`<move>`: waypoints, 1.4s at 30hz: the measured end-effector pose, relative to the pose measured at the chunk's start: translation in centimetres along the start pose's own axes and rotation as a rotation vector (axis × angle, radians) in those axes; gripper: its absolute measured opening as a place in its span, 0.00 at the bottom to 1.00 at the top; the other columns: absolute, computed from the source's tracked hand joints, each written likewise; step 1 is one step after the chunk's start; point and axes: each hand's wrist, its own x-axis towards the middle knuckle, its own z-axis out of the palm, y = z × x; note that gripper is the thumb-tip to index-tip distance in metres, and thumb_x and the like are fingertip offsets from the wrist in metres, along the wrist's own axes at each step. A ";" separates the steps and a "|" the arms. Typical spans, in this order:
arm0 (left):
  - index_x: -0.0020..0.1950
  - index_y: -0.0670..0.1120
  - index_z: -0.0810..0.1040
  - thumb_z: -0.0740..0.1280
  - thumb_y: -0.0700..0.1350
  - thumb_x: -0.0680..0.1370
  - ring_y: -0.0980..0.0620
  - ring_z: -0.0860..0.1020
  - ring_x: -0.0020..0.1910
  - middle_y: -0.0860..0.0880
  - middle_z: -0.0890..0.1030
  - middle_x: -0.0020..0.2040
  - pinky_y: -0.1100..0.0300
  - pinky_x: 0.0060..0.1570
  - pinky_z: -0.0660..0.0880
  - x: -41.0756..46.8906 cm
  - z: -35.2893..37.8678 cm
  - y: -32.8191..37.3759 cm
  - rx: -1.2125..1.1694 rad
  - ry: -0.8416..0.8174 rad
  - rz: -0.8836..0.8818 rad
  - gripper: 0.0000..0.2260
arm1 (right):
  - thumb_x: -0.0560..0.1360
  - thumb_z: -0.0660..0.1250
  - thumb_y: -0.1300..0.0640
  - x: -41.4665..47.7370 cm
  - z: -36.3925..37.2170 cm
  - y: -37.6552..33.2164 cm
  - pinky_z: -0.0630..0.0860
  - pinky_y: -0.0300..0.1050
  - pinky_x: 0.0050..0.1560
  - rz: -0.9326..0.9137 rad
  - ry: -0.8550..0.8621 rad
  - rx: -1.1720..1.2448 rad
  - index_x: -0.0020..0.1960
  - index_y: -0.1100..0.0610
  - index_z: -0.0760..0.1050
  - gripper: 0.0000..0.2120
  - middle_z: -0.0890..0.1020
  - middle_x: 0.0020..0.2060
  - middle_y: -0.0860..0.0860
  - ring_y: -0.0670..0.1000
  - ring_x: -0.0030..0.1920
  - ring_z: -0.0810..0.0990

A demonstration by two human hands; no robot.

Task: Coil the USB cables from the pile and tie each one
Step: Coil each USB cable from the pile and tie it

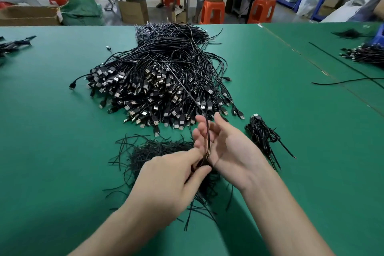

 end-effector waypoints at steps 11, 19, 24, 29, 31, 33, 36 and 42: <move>0.73 0.48 0.76 0.59 0.47 0.86 0.49 0.71 0.73 0.51 0.75 0.71 0.52 0.73 0.67 5.0 -4.3 -3.1 0.111 0.195 0.294 0.17 | 0.82 0.59 0.46 -1.9 0.4 -1.0 0.47 0.37 0.25 0.082 -0.267 -0.046 0.36 0.53 0.75 0.19 0.56 0.24 0.43 0.44 0.26 0.50; 0.62 0.45 0.82 0.57 0.45 0.83 0.55 0.72 0.42 0.57 0.72 0.43 0.57 0.46 0.72 7.2 -1.9 -0.8 -0.010 0.212 0.385 0.15 | 0.83 0.57 0.48 -4.3 1.2 -3.9 0.55 0.34 0.23 -0.330 -0.400 -0.090 0.41 0.52 0.76 0.17 0.60 0.26 0.43 0.42 0.25 0.57; 0.61 0.52 0.79 0.57 0.48 0.85 0.50 0.81 0.42 0.53 0.83 0.46 0.50 0.43 0.79 6.5 -1.5 0.8 -0.026 0.041 0.402 0.11 | 0.87 0.52 0.55 -3.2 1.0 -5.6 0.70 0.38 0.30 -0.850 -0.092 -0.420 0.50 0.59 0.78 0.17 0.76 0.31 0.48 0.46 0.30 0.72; 0.55 0.49 0.86 0.64 0.51 0.84 0.54 0.83 0.44 0.55 0.85 0.46 0.52 0.45 0.80 6.5 -4.4 0.0 -0.017 0.200 0.396 0.11 | 0.87 0.56 0.56 -1.8 0.4 -5.0 0.79 0.37 0.43 -0.993 0.131 -1.167 0.48 0.53 0.80 0.16 0.85 0.36 0.47 0.44 0.38 0.84; 0.49 0.50 0.86 0.67 0.54 0.82 0.57 0.79 0.39 0.57 0.81 0.40 0.57 0.41 0.76 6.5 -5.8 -0.9 -0.053 0.288 0.379 0.12 | 0.87 0.55 0.51 -1.5 0.3 -4.0 0.71 0.36 0.35 -0.798 0.080 -1.288 0.44 0.50 0.80 0.18 0.80 0.28 0.46 0.43 0.29 0.77; 0.44 0.50 0.87 0.70 0.55 0.81 0.58 0.75 0.36 0.58 0.77 0.37 0.64 0.38 0.69 6.6 -6.7 -1.9 -0.114 0.380 0.335 0.12 | 0.86 0.52 0.44 -1.5 0.7 -2.5 0.63 0.38 0.30 -0.575 -0.130 -1.135 0.42 0.53 0.81 0.25 0.71 0.23 0.46 0.45 0.25 0.67; 0.47 0.48 0.87 0.69 0.49 0.82 0.55 0.77 0.38 0.53 0.79 0.37 0.60 0.39 0.71 6.8 -6.6 -2.8 -0.281 0.387 0.293 0.09 | 0.84 0.52 0.43 -1.9 1.8 -1.1 0.57 0.40 0.28 -0.300 -0.536 -0.576 0.46 0.57 0.81 0.25 0.64 0.24 0.46 0.46 0.25 0.60; 0.55 0.52 0.80 0.58 0.52 0.83 0.44 0.81 0.48 0.49 0.82 0.48 0.45 0.49 0.79 6.9 -3.8 -1.2 -0.140 0.058 0.271 0.11 | 0.84 0.57 0.57 -1.4 2.5 -2.7 0.76 0.37 0.35 -0.613 -0.478 -0.238 0.54 0.60 0.78 0.12 0.83 0.36 0.49 0.46 0.34 0.79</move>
